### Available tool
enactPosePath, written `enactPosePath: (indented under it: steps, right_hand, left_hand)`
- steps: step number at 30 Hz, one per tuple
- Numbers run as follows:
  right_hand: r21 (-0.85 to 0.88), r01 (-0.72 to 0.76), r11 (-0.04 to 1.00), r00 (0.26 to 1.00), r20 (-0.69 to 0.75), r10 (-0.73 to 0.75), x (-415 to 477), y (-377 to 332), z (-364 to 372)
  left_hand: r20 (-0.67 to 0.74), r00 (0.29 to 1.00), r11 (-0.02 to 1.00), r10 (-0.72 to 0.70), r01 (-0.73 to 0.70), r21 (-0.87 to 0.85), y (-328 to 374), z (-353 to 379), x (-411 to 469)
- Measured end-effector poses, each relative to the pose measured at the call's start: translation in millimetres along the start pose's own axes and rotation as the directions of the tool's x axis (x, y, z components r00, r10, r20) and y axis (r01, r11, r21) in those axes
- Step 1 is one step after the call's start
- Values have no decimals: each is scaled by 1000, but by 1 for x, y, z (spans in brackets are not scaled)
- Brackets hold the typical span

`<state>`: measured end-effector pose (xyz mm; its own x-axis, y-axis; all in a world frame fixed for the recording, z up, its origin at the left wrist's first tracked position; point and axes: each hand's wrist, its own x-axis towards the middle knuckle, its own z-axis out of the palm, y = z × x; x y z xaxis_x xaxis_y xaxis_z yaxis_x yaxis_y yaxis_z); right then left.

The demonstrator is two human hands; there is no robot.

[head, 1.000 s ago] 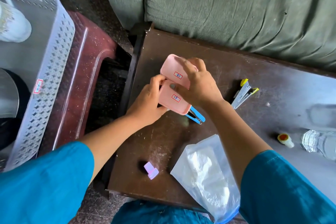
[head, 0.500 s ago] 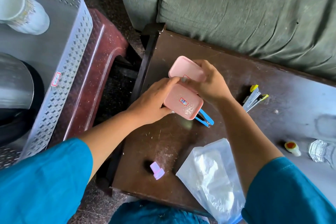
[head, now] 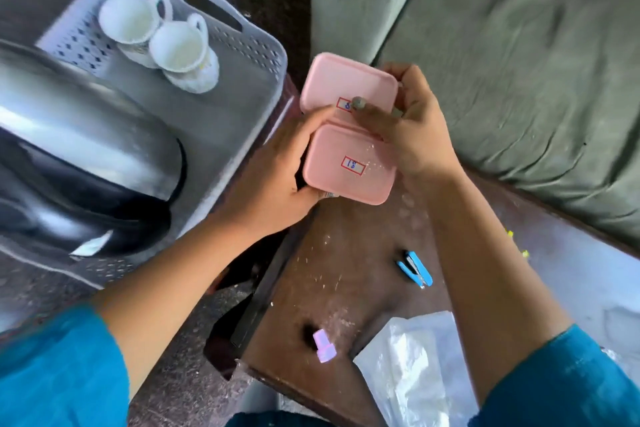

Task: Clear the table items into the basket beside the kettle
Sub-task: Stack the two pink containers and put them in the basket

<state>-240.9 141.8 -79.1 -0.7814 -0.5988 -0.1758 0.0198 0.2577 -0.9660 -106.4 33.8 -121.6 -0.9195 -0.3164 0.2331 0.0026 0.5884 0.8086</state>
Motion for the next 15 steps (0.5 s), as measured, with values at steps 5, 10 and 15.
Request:
enactPosePath:
  steps: [5,10,15]
  right_hand:
    - [-78,72,994,991,119,-63,28,-43,48]
    - [-240,61,969,997,63,-47,54,-47,87]
    - [-307,-30,951,999,-26,23,67,-40,112]
  left_hand:
    - [-269,955,987,-126,93,-132,1,-35,-4]
    - [-337,903,963,-268,249,-100,-3,-47,-1]
    - [-370,876,923,-310,370,103,-9,-52,0]
